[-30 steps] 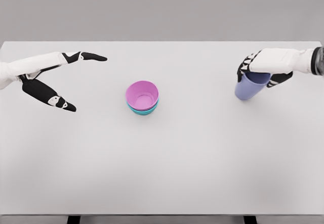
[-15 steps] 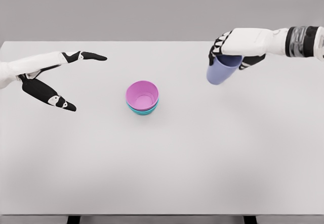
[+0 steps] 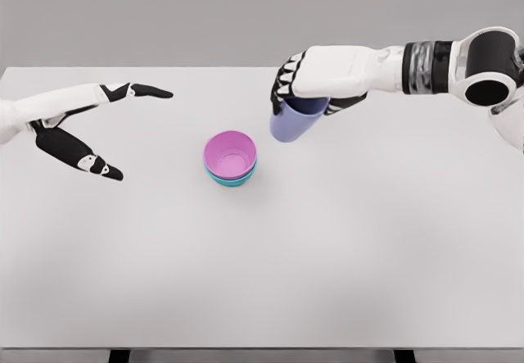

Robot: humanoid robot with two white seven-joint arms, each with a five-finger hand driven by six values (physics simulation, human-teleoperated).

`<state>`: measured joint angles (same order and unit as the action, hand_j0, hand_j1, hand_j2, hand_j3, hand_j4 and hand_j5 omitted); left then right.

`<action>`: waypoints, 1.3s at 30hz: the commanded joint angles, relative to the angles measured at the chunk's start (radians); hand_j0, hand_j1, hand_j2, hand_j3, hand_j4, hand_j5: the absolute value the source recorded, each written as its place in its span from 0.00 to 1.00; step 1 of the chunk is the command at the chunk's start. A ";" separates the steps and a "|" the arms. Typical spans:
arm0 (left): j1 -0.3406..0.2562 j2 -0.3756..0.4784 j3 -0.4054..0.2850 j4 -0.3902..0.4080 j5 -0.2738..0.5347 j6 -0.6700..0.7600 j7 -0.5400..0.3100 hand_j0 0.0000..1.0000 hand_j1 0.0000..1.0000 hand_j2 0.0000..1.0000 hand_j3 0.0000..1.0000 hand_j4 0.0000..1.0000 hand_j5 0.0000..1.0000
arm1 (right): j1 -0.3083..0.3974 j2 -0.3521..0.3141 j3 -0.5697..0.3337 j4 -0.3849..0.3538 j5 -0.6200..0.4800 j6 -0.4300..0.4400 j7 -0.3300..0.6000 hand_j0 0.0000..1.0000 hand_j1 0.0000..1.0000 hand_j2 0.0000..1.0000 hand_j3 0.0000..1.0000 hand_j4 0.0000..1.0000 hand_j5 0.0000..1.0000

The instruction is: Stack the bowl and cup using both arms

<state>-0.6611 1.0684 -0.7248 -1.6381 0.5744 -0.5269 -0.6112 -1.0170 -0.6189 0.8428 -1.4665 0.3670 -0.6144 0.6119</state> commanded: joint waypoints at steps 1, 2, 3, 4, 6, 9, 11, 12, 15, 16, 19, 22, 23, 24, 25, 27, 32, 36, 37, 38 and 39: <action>0.000 0.001 0.001 0.000 0.009 0.002 0.000 1.00 1.00 1.00 1.00 1.00 1.00 | 0.000 0.018 -0.002 -0.043 -0.007 0.003 -0.001 0.65 0.65 0.65 0.65 0.65 0.65; 0.000 0.001 0.001 0.000 0.007 0.002 0.000 1.00 1.00 1.00 1.00 1.00 1.00 | 0.000 0.027 -0.002 -0.055 -0.007 0.003 -0.001 0.65 0.65 0.65 0.65 0.65 0.65; 0.000 0.001 0.001 0.000 0.009 0.002 0.000 1.00 1.00 1.00 1.00 1.00 1.00 | 0.000 0.028 -0.004 -0.066 -0.007 0.003 -0.001 0.65 0.65 0.65 0.65 0.65 0.65; 0.002 0.001 0.001 0.000 0.009 0.002 0.000 1.00 1.00 1.00 1.00 1.00 1.00 | -0.002 0.028 -0.004 -0.078 -0.007 0.003 -0.001 0.65 0.65 0.65 0.65 0.65 0.65; 0.000 0.001 0.001 0.000 0.009 0.002 0.000 1.00 1.00 1.00 1.00 1.00 1.00 | -0.008 0.033 -0.004 -0.094 -0.008 0.003 -0.001 0.65 0.65 0.65 0.65 0.65 0.65; 0.000 0.001 0.001 0.000 0.007 0.002 0.000 1.00 1.00 1.00 1.00 1.00 1.00 | -0.006 0.053 -0.001 -0.109 -0.008 0.003 -0.001 0.65 0.65 0.65 0.65 0.65 0.65; 0.000 0.001 0.001 0.000 0.009 0.002 0.000 1.00 1.00 1.00 1.00 1.00 1.00 | -0.006 0.085 0.005 -0.109 -0.008 0.003 -0.001 0.65 0.65 0.65 0.65 0.65 0.65; 0.000 0.001 0.001 0.000 0.007 0.002 0.000 1.00 1.00 1.00 1.00 1.00 1.00 | -0.008 0.096 0.007 -0.110 -0.010 0.003 -0.001 0.66 0.66 0.66 0.66 0.66 0.66; 0.000 0.002 0.001 0.001 0.007 0.002 0.000 1.00 1.00 1.00 1.00 1.00 1.00 | -0.008 0.107 0.012 -0.138 -0.010 0.003 -0.001 0.66 0.66 0.66 0.66 0.66 0.66; 0.002 0.002 0.001 0.001 0.007 0.002 0.000 1.00 1.00 1.00 1.00 1.00 1.00 | -0.006 0.114 0.013 -0.135 -0.013 0.003 -0.001 0.66 0.66 0.66 0.66 0.66 0.66; 0.000 0.002 0.001 0.001 0.007 0.002 0.000 1.00 1.00 1.00 1.00 1.00 1.00 | -0.006 0.117 0.013 -0.126 -0.013 0.003 -0.001 0.66 0.66 0.66 0.66 0.66 0.66; 0.000 0.002 0.001 0.001 0.007 0.002 0.000 1.00 1.00 1.00 1.00 1.00 1.00 | -0.006 0.119 0.038 -0.098 -0.011 0.003 -0.001 0.66 0.66 0.66 0.66 0.66 0.66; 0.002 0.002 0.001 0.001 0.007 0.002 0.000 1.00 1.00 1.00 1.00 1.00 1.00 | -0.006 0.119 0.038 -0.091 -0.011 0.003 -0.001 0.66 0.66 0.66 0.66 0.66 0.66; 0.002 0.001 0.001 0.001 0.007 0.002 0.000 1.00 1.00 1.00 1.00 1.00 1.00 | -0.006 0.122 0.042 -0.083 -0.011 0.003 -0.001 0.66 0.66 0.66 0.66 0.66 0.66; 0.000 0.001 0.001 0.001 0.007 0.002 0.000 1.00 1.00 1.00 1.00 1.00 1.00 | -0.006 0.128 0.051 -0.074 -0.010 0.003 -0.001 0.66 0.66 0.66 0.66 0.66 0.66; 0.000 0.001 0.001 0.001 0.007 0.002 0.000 1.00 1.00 1.00 1.00 1.00 1.00 | -0.008 0.134 0.059 -0.041 -0.008 0.003 -0.001 0.66 0.66 0.66 0.66 0.66 0.66; 0.000 -0.001 0.001 0.001 0.009 0.002 0.000 1.00 1.00 1.00 1.00 1.00 1.00 | -0.012 0.139 0.058 -0.003 -0.003 0.003 -0.001 0.66 0.66 0.66 0.66 0.66 0.66; 0.000 0.001 0.001 0.000 0.007 0.002 0.000 1.00 1.00 1.00 1.00 1.00 1.00 | -0.014 0.153 0.061 -0.002 -0.003 0.003 -0.001 0.66 0.66 0.66 0.66 0.66 0.66; 0.000 -0.001 0.001 0.000 0.007 0.002 0.000 1.00 1.00 1.00 1.00 1.00 1.00 | -0.014 0.153 0.061 0.002 -0.003 0.003 -0.001 0.66 0.66 0.66 0.66 0.66 0.66; 0.000 -0.001 0.001 0.001 0.009 0.002 0.000 1.00 1.00 1.00 1.00 1.00 1.00 | -0.014 0.153 0.061 0.002 -0.003 0.003 -0.001 0.66 0.66 0.66 0.66 0.66 0.66; 0.002 -0.001 0.001 0.000 0.007 0.002 0.000 1.00 1.00 1.00 1.00 1.00 1.00 | -0.014 0.153 0.061 0.002 -0.003 0.003 -0.001 0.66 0.66 0.66 0.66 0.66 0.66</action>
<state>-0.6611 1.0669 -0.7248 -1.6375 0.5741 -0.5268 -0.6111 -1.0308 -0.4682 0.9038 -1.4683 0.3685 -0.6138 0.6115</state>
